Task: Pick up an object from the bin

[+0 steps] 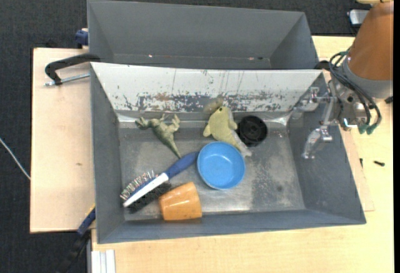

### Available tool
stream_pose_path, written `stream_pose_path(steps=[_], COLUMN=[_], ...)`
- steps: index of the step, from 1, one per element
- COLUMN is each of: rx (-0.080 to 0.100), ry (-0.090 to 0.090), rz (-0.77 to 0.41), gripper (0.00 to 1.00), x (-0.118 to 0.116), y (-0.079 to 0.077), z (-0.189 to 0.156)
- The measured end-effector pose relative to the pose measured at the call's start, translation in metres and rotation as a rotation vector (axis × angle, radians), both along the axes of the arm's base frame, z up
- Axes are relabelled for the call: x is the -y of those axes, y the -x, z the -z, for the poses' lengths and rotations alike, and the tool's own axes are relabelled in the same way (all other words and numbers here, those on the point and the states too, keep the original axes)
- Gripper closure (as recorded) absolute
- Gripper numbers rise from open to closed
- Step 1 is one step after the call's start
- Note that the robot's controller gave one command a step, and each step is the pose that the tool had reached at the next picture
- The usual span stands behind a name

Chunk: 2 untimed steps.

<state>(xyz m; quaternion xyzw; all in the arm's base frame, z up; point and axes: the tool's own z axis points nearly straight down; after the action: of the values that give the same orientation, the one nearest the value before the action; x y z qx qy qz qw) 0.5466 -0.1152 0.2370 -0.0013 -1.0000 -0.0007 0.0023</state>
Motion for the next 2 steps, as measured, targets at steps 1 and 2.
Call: stream_pose_path(steps=[1,2], rx=[0.009,0.024], ry=[-0.002,0.005], rz=[-0.175,-0.224], gripper=[0.0,0.0], x=[-0.066,-0.098], y=[-0.052,-0.033], z=[0.049,0.163])
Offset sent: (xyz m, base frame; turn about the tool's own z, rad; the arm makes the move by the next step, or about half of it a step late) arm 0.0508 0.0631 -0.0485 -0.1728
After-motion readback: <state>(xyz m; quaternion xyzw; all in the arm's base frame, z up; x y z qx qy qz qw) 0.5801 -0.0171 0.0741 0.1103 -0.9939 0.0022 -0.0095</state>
